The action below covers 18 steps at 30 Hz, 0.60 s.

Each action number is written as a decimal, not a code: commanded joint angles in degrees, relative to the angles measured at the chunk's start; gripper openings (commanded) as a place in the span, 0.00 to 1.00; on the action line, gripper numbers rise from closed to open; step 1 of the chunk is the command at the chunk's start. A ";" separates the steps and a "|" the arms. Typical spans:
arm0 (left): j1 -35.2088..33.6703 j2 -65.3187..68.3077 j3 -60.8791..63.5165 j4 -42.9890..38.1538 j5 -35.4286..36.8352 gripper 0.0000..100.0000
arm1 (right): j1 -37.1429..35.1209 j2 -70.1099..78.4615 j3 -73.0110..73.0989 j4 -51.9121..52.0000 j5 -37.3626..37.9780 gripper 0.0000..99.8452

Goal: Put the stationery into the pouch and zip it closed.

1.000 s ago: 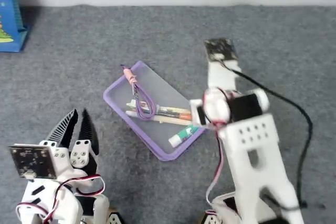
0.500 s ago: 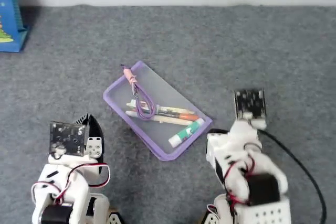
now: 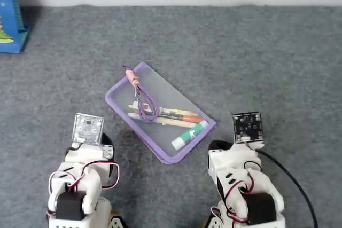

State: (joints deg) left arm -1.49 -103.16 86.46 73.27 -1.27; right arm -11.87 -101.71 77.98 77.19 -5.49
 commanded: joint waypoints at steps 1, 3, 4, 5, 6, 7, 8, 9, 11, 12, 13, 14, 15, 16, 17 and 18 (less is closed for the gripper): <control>0.09 0.79 1.89 -0.18 -0.62 0.01 | 2.15 -2.77 1.23 -1.89 1.05 0.01; 0.09 0.79 3.91 -0.18 -0.62 0.01 | 4.09 -2.15 2.90 -3.74 1.32 0.01; 0.09 0.79 4.62 -0.18 -0.62 0.01 | 5.32 -1.98 4.13 -5.05 1.32 0.01; 0.09 0.79 4.97 -0.18 -0.53 0.01 | 6.55 -2.24 5.71 -6.46 1.32 0.01; 0.09 0.79 5.23 -0.18 -0.53 0.01 | 7.52 -2.24 7.56 -7.69 1.41 0.01; -0.09 0.79 5.32 -0.18 -0.53 0.01 | 8.13 -2.24 9.23 -8.66 1.41 0.01; -0.18 0.79 5.41 -0.18 -0.53 0.01 | 8.57 -2.24 10.90 -9.27 1.41 0.01; -0.18 0.79 5.41 -0.18 -0.53 0.01 | 8.75 -2.24 12.31 -9.63 1.41 0.01; -0.18 0.79 5.49 -0.18 -0.53 0.01 | 8.92 -2.24 14.59 -9.80 1.41 0.01; -0.18 0.79 5.67 -0.18 -0.53 0.01 | 8.92 -2.24 15.47 -9.71 1.41 0.01; -0.18 0.79 6.29 -0.18 -0.53 0.01 | 8.92 -2.24 16.18 -9.54 1.41 0.01; -0.26 0.79 7.16 -0.70 -0.53 0.01 | 8.92 -2.24 16.79 -9.54 1.41 0.01; -0.26 0.79 8.48 -1.32 -0.53 0.01 | 9.01 -2.24 17.49 -9.54 1.41 0.01; -0.26 0.79 9.71 -2.02 -0.53 0.01 | 9.01 -2.24 18.20 -9.54 1.41 0.01; -0.26 0.79 9.98 -2.64 -0.53 0.01 | 9.01 -2.07 18.46 -9.45 1.41 0.01; -0.35 0.79 9.98 -2.81 -0.53 0.01 | 9.01 -2.15 18.46 -9.01 1.41 0.01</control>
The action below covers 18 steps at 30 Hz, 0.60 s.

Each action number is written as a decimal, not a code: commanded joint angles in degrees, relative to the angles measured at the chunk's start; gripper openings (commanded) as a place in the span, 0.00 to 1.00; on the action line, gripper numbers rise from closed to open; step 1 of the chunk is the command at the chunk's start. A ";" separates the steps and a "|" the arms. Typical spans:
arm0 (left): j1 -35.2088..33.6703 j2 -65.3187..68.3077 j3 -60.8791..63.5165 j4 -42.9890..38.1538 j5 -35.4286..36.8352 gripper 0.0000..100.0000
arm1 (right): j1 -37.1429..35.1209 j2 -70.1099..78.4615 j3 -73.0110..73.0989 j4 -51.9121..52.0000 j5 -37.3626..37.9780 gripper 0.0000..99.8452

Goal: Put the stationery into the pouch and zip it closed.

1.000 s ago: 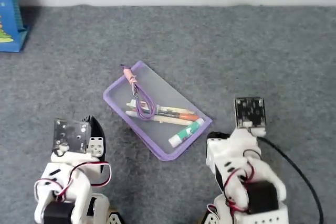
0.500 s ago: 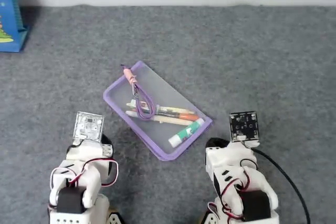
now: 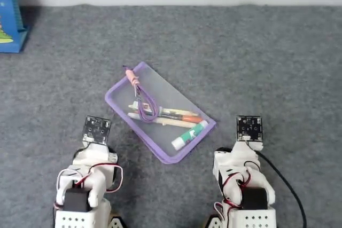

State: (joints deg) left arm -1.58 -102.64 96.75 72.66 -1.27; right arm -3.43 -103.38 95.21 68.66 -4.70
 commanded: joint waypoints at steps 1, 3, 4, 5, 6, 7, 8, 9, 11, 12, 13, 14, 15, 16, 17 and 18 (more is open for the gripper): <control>-0.26 0.26 -0.40 -2.20 -0.53 0.01 | 0.66 -0.48 1.23 0.31 0.62 0.01; -0.26 0.26 -0.40 -2.20 -0.53 0.01 | 1.98 -0.48 1.23 2.51 0.62 0.01; -0.26 0.26 -0.40 -2.20 -0.53 0.01 | 2.95 -0.48 1.23 3.30 0.62 0.01; -0.26 0.26 -0.40 -2.20 -0.53 0.01 | 3.91 -0.48 1.23 4.00 0.62 0.01; -0.26 0.26 -0.40 -2.20 -0.53 0.01 | 5.14 -0.48 1.23 4.70 0.62 0.01; -0.26 0.26 -0.40 -2.20 -0.53 0.01 | 6.46 -0.48 1.23 5.32 0.62 0.01; -0.26 0.26 -0.40 -2.20 -0.53 0.01 | 7.69 -0.48 1.23 5.76 0.62 0.01; -0.26 0.26 -0.40 -2.20 -0.53 0.01 | 8.75 -0.48 1.23 6.11 0.62 0.01; -0.26 0.26 -0.40 -2.20 -0.53 0.01 | 10.51 -0.48 1.23 6.11 0.62 0.01; -0.26 0.26 -0.40 -2.20 -0.53 0.01 | 11.38 -0.48 1.23 6.11 0.62 0.01; -0.26 0.26 -0.40 -2.20 -0.53 0.01 | 12.26 -0.48 1.23 6.11 0.62 0.01; -0.26 0.26 -0.40 -2.20 -0.53 0.01 | 13.05 -0.48 1.23 6.11 0.62 0.01; -0.26 0.26 -0.40 -2.20 -0.53 0.01 | 13.76 -0.48 1.23 6.11 0.62 0.01; -0.26 0.26 -0.40 -2.20 -0.53 0.01 | 14.20 -0.48 1.23 6.11 0.62 0.01; -0.26 0.26 -0.40 -2.20 -0.53 0.01 | 14.29 -0.48 1.23 6.11 0.35 0.01; -0.26 0.26 -0.40 -2.20 -0.53 0.01 | 14.11 -0.48 1.23 6.11 0.35 0.01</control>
